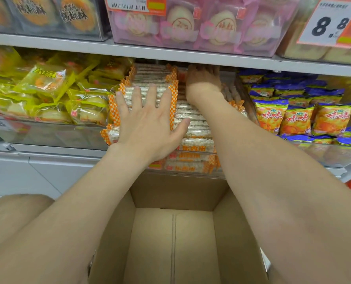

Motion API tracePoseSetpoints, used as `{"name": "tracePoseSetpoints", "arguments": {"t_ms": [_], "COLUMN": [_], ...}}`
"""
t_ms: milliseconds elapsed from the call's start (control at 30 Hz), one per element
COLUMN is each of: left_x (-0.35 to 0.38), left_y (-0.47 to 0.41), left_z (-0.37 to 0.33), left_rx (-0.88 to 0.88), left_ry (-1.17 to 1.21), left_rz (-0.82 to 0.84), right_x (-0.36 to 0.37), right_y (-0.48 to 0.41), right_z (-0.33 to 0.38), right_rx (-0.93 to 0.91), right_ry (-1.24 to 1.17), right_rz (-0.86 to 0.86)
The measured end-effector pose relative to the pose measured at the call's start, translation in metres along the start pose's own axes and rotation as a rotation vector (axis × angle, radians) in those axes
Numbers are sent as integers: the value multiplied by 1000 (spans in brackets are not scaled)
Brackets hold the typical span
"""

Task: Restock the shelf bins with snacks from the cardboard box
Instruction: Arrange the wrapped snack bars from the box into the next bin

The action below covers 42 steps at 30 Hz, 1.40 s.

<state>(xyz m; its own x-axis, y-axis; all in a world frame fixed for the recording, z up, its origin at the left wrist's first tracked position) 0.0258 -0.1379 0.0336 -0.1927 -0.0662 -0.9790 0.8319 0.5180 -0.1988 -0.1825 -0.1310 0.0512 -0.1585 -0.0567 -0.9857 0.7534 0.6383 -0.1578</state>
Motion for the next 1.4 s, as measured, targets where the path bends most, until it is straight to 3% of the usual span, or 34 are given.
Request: {"name": "tracePoseSetpoints", "arguments": {"t_ms": [367, 567, 833, 1000, 1200, 1400], "left_x": [-2, -4, -3, 17, 37, 43], "left_y": [0, 8, 52, 53, 33, 28], "left_z": [4, 3, 17, 22, 25, 27], "left_rx": [33, 46, -12, 25, 46, 61], "left_ry": [104, 42, 78, 74, 28, 40], "left_rz": [47, -17, -114, -130, -192, -214], "right_x": [3, -14, -19, -7, 16, 14], "right_y": [-13, 13, 88, 153, 149, 151], "right_z": [-2, -1, -11, 7, 6, 8], "right_rx": [-122, -39, -66, -197, -230, -236], "right_ry": [-94, -111, -180, -195, -78, -83], "right_rz": [142, 75, 83, 97, 156, 90]}}
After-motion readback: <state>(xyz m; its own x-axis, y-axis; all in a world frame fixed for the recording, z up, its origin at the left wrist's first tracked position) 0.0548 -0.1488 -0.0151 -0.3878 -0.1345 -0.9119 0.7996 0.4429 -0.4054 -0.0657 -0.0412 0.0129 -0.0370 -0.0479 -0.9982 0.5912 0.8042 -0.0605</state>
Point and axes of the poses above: each hand's wrist, its own y-axis away from the middle knuckle, its own x-axis out of the palm, z = x × y, the point moved 3 cm from there along -y, towards the middle knuckle, and after that the axes turned 7 degrees about z, right-handed, at the moved point
